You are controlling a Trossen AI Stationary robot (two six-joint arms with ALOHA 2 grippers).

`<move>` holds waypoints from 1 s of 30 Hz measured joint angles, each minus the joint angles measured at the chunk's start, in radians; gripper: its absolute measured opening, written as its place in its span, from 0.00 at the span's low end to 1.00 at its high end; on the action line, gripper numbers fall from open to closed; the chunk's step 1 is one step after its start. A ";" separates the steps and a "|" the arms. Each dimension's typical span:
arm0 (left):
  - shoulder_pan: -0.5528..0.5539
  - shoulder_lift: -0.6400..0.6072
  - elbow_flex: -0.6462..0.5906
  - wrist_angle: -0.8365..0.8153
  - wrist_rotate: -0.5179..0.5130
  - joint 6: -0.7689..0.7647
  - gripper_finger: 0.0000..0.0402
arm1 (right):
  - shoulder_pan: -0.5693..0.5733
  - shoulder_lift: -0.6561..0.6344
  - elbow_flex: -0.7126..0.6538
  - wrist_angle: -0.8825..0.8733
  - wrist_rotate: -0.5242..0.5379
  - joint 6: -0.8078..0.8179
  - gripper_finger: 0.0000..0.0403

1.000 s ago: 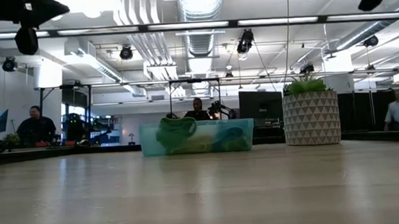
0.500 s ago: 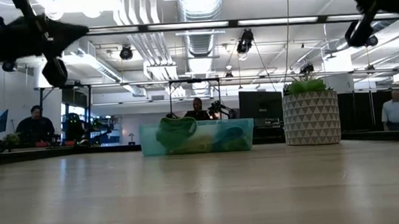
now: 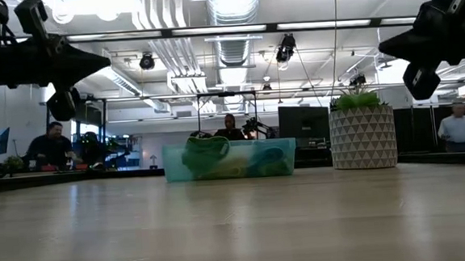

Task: Fold microfiber towels
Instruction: Return to Home Position

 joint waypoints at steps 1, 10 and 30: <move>0.000 0.005 0.000 -0.003 -0.001 0.019 0.00 | 0.000 0.015 0.003 -0.005 0.005 -0.032 0.02; 0.000 0.051 -0.001 -0.001 0.001 0.049 0.00 | 0.000 0.081 0.008 -0.009 0.022 -0.097 0.02; 0.000 0.127 -0.003 0.001 0.001 0.049 0.00 | 0.000 0.089 0.009 -0.008 0.022 -0.094 0.02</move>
